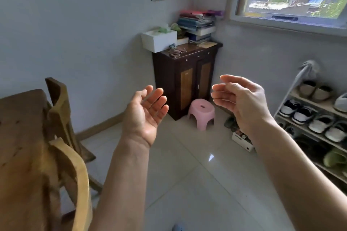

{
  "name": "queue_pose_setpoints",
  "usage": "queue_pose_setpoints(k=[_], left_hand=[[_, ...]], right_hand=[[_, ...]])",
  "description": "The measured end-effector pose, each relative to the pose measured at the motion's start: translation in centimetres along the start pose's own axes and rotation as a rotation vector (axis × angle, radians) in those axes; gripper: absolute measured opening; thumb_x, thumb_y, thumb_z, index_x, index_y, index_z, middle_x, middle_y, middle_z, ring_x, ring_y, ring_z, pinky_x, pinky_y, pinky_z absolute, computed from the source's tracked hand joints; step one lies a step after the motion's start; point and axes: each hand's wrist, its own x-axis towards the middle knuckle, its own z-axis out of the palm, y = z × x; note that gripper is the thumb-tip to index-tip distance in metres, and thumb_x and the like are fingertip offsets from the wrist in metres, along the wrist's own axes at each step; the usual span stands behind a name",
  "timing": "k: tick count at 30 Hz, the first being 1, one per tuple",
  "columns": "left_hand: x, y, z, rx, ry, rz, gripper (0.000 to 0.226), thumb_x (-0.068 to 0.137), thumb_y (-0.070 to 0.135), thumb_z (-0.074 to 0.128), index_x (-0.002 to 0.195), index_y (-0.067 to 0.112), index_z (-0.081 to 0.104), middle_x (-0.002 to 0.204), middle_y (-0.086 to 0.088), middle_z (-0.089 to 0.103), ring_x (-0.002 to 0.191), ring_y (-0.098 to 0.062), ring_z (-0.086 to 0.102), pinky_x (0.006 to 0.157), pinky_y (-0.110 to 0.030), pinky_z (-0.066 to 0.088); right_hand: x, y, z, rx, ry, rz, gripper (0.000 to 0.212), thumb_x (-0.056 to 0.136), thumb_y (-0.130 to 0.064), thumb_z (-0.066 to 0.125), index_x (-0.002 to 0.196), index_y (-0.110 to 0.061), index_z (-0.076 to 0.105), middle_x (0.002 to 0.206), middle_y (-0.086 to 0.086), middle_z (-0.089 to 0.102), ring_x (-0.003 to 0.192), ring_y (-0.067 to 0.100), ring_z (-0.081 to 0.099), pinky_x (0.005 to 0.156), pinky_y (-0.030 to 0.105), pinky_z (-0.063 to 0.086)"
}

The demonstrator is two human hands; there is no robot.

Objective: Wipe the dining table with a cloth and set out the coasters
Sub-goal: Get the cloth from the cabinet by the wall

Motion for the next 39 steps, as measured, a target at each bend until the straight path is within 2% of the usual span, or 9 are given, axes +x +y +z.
queue_pose_setpoints(k=[3,7,13,21,26,32,36,39], left_hand=[[5.0,0.6,0.5,-0.001,0.048,0.024,0.017,0.099,0.025,0.045,0.095,0.021,0.062,0.077,0.003,0.074,0.071,-0.012,0.067,0.069,-0.029,0.053],[13.2,2.8,2.0,-0.017,0.089,0.059,0.017,0.099,0.024,0.045,0.095,0.021,0.062,0.077,0.003,0.074,0.071,-0.012,0.067,0.070,-0.028,0.053],[25.1,5.9,5.1,0.011,0.119,0.097,0.018,0.099,0.023,0.046,0.093,0.020,0.063,0.074,0.003,0.074,0.074,-0.014,0.067,0.072,-0.029,0.053],[38.0,5.7,7.8,0.056,0.123,0.038,0.016,0.098,0.023,0.048,0.096,0.019,0.063,0.074,0.003,0.074,0.073,-0.015,0.067,0.072,-0.030,0.053],[45.8,5.8,7.6,0.049,0.174,0.065,0.015,0.097,0.022,0.049,0.096,0.019,0.064,0.078,0.001,0.074,0.072,-0.015,0.066,0.071,-0.030,0.052],[57.7,5.2,10.7,0.026,0.252,0.073,0.014,0.097,0.023,0.049,0.096,0.019,0.063,0.080,0.000,0.074,0.072,-0.015,0.066,0.067,-0.030,0.052],[67.4,4.5,13.7,0.032,0.304,0.031,0.016,0.098,0.024,0.048,0.099,0.019,0.063,0.081,0.000,0.075,0.073,-0.015,0.068,0.066,-0.031,0.052],[72.9,3.7,15.3,0.043,0.319,-0.014,0.015,0.098,0.023,0.049,0.100,0.018,0.062,0.082,-0.001,0.075,0.074,-0.016,0.068,0.068,-0.031,0.053]], right_hand=[[5.1,1.3,2.3,0.011,-0.041,0.018,0.024,0.096,0.001,0.046,0.105,-0.004,0.068,0.088,0.018,0.073,0.072,0.026,0.069,0.068,0.032,0.060],[13.6,2.2,6.1,0.009,-0.077,0.030,0.023,0.096,0.002,0.047,0.105,-0.004,0.068,0.088,0.018,0.073,0.072,0.025,0.070,0.071,0.035,0.060],[25.8,3.1,12.8,0.015,-0.129,0.044,0.023,0.097,0.001,0.047,0.105,-0.005,0.068,0.088,0.016,0.074,0.071,0.023,0.071,0.066,0.031,0.060],[38.2,6.9,18.4,-0.027,-0.180,0.104,0.021,0.098,-0.003,0.049,0.106,-0.007,0.068,0.089,0.014,0.074,0.074,0.023,0.072,0.069,0.033,0.060],[47.3,9.0,20.3,-0.037,-0.166,0.115,0.020,0.098,-0.003,0.051,0.106,-0.008,0.068,0.087,0.011,0.073,0.070,0.018,0.070,0.066,0.029,0.061],[60.7,11.5,22.0,-0.128,-0.179,0.132,0.020,0.097,-0.003,0.051,0.099,-0.011,0.069,0.091,0.011,0.073,0.075,0.019,0.070,0.068,0.032,0.060],[71.5,13.4,22.2,-0.221,-0.148,0.177,0.019,0.097,-0.001,0.051,0.104,-0.007,0.068,0.086,0.009,0.071,0.065,0.011,0.069,0.068,0.030,0.060],[77.1,14.9,22.7,-0.288,-0.157,0.215,0.021,0.096,0.000,0.051,0.109,-0.003,0.066,0.087,0.011,0.068,0.066,0.013,0.065,0.064,0.028,0.058]])
